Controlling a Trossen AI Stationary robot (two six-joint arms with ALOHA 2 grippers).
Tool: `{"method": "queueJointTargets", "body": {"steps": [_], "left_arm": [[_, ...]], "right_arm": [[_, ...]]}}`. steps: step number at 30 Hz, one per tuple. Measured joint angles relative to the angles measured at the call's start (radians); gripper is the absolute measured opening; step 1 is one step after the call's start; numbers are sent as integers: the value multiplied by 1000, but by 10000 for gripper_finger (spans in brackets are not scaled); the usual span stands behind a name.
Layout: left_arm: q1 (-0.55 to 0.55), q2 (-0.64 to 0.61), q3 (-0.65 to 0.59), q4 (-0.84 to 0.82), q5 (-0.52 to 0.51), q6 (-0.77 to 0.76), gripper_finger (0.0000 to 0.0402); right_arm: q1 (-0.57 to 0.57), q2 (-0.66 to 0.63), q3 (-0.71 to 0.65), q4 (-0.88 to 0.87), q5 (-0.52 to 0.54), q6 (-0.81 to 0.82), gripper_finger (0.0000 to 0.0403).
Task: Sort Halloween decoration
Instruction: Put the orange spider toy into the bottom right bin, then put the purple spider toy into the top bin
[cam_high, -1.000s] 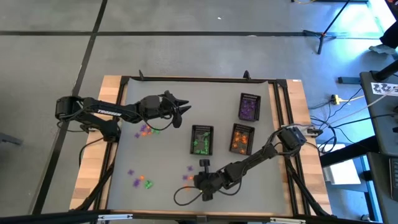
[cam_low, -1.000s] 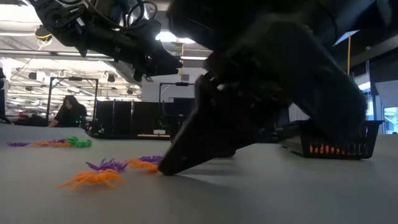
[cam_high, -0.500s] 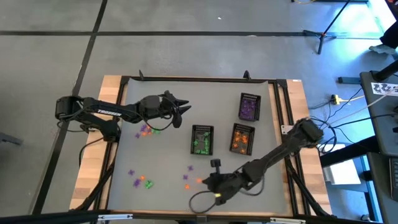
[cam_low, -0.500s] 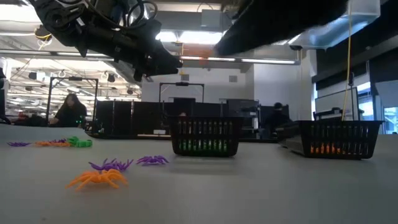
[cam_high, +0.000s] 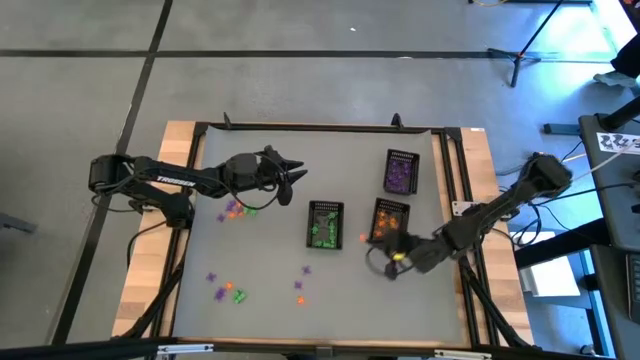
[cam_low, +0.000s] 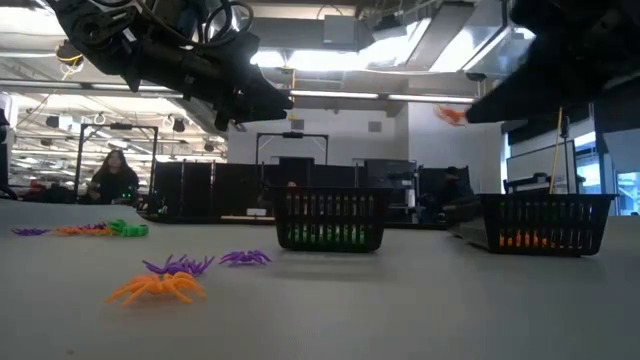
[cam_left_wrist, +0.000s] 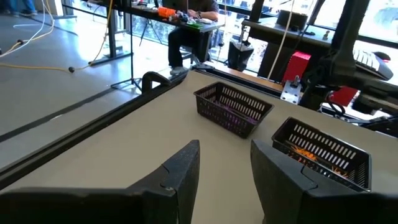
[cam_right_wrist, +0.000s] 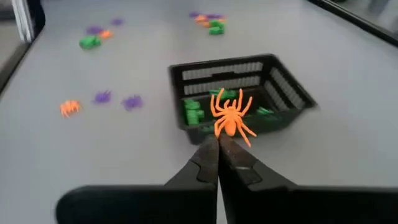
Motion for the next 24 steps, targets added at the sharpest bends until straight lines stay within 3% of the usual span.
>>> {"method": "queueJointTargets", "body": {"steps": [6,11,17,20,24], "left_arm": [[0,0,0,1,0,0,135],[0,0,0,1,0,0,135],[0,0,0,2,0,0,135],[0,0,0,2,0,0,135],[0,0,0,2,0,0,135]], "right_arm": [[0,-166,-136,-13,-20,112,11],[0,-179,-186,-19,-25,181,34],[0,-179,-190,-53,27,231,88],[0,-179,-190,47,12,214,115],[1,-156,-189,310,-56,86,133]]}}
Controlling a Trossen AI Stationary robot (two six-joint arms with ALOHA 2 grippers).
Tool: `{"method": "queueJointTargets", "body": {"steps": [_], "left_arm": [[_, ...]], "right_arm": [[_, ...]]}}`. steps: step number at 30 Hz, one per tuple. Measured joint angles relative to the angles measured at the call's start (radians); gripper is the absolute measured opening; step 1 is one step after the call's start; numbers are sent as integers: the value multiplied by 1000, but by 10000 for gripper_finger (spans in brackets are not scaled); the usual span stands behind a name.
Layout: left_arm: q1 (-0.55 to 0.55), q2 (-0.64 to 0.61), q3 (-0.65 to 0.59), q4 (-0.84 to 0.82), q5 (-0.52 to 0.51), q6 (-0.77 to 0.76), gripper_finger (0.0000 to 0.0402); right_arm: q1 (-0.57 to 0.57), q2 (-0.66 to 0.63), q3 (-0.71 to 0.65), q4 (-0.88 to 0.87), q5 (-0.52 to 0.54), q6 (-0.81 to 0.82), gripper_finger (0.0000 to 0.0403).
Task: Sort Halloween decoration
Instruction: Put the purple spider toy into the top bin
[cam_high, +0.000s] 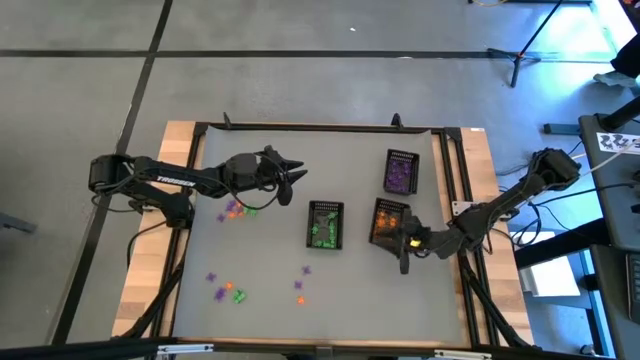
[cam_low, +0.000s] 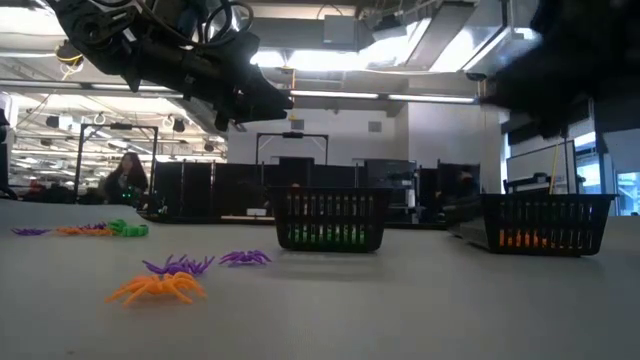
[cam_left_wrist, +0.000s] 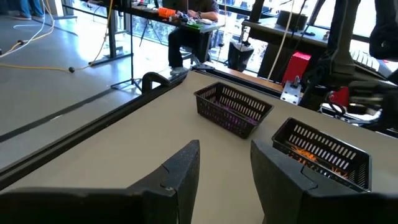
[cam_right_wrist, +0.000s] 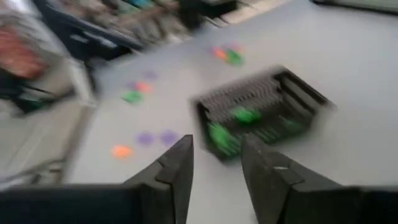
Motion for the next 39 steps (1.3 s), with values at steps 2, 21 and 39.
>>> {"method": "queueJointTargets", "body": {"steps": [2,21,39], "left_arm": [[0,0,0,0,0,0,135],[0,0,0,0,0,0,135],[0,0,0,0,0,0,135]], "right_arm": [[0,43,21,97,-50,-76,135],[-11,725,699,-210,-99,-383,136],[-158,993,930,-335,-285,-352,136]]}}
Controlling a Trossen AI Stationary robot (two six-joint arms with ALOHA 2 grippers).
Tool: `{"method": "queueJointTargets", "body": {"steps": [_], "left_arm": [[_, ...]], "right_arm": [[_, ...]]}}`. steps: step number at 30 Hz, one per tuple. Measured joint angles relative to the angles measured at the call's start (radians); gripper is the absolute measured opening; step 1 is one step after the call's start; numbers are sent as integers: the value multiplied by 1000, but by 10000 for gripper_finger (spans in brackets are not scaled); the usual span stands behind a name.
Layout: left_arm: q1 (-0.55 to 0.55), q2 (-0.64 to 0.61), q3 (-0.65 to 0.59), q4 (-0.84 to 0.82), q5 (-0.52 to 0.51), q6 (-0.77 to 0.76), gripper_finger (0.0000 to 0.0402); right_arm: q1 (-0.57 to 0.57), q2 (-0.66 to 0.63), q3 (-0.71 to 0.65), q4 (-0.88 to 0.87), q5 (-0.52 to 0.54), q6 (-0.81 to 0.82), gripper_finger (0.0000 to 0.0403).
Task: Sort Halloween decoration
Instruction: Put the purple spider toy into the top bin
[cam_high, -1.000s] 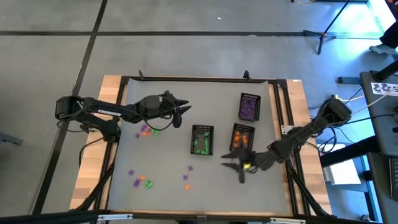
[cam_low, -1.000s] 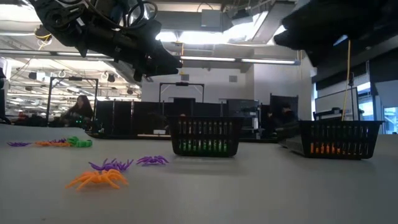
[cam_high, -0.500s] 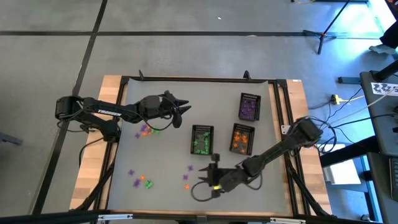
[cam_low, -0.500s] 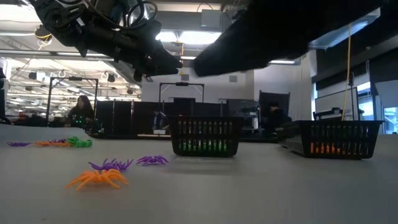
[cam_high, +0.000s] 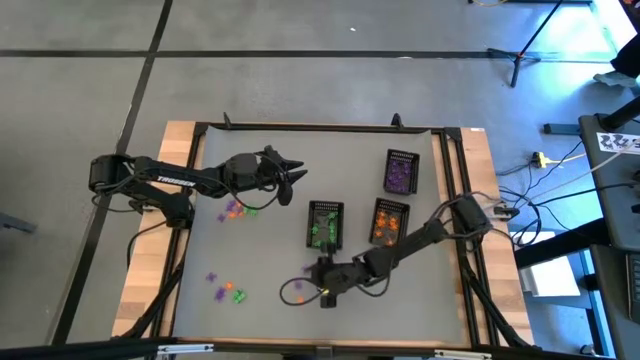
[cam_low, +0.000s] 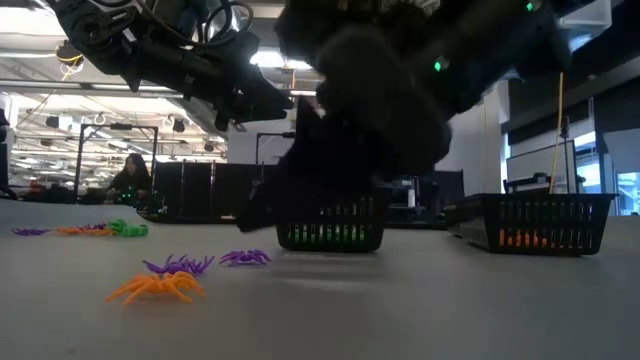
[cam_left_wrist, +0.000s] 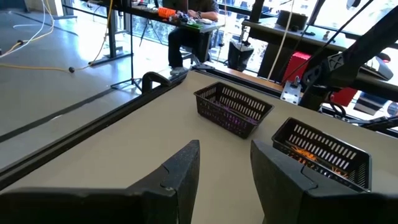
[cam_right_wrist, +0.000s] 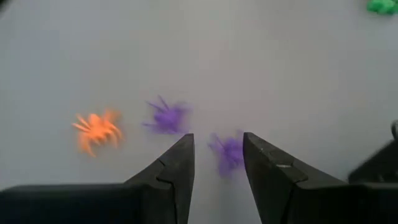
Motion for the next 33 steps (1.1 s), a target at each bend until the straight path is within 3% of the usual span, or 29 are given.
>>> {"method": "queueJointTargets", "body": {"steps": [15,19,24,29,33], "left_arm": [[0,0,0,-1,0,0,135],[0,0,0,-1,0,0,135],[0,0,0,0,0,0,135],[0,0,0,0,0,0,135],[0,0,0,0,0,0,135]], "right_arm": [[-62,43,14,-77,-49,48,134],[-60,43,15,-98,-69,60,98],[-60,42,14,-109,-132,56,14],[-35,14,11,-155,-147,75,21],[14,-57,4,-259,-145,74,4]]}}
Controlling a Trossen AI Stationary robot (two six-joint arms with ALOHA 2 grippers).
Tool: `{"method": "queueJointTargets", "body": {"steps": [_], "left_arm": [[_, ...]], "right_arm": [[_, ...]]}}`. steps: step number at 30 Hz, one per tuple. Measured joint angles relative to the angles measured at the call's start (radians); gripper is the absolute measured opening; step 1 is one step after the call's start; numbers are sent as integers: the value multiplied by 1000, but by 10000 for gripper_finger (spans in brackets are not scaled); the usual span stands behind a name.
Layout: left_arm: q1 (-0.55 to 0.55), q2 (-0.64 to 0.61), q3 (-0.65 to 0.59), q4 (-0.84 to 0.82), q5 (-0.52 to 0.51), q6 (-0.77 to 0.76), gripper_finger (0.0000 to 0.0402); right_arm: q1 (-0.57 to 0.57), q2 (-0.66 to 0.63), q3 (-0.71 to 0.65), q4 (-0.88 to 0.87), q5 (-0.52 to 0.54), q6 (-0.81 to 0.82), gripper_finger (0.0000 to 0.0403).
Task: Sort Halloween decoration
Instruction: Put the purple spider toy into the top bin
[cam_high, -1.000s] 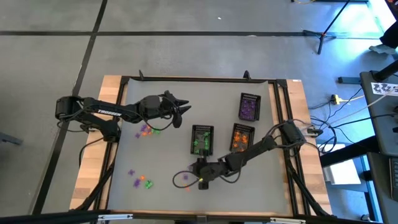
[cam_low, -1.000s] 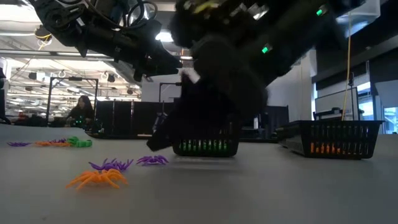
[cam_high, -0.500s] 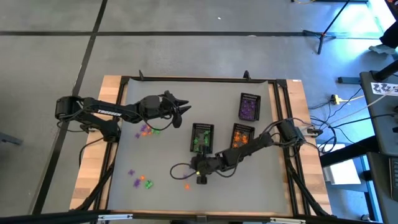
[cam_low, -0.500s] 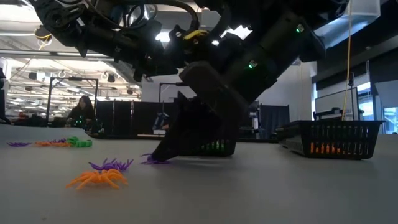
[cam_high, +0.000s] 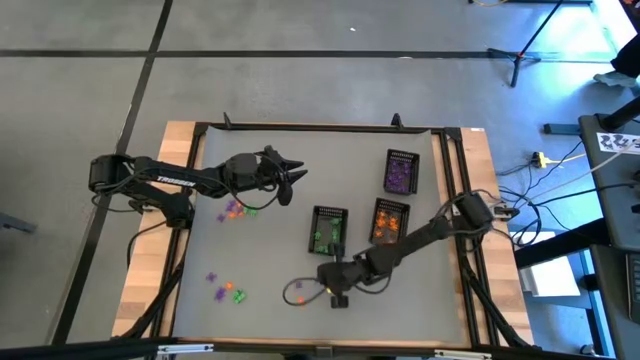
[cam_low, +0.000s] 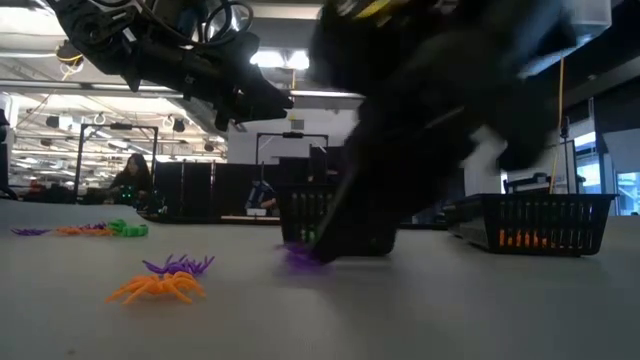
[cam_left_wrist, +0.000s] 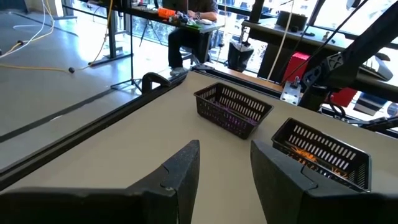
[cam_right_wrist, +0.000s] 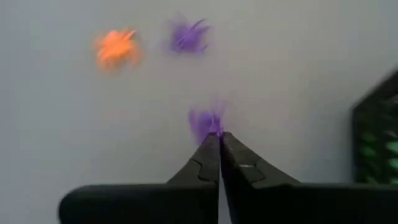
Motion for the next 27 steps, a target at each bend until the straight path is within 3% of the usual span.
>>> {"method": "queueJointTargets", "body": {"steps": [7,13,17,20,23,27], "left_arm": [[0,0,0,3,0,0,135],[0,0,0,3,0,0,135],[0,0,0,3,0,0,135],[0,0,0,1,0,0,135],[0,0,0,1,0,0,135],[0,0,0,2,0,0,135]], "right_arm": [[120,-190,-62,-15,199,-17,3],[183,-449,-345,136,405,41,4],[181,-652,-616,284,553,125,2],[166,-820,-762,324,745,186,4],[129,-973,-871,251,926,241,5],[27,-1165,-937,117,973,317,5]]}}
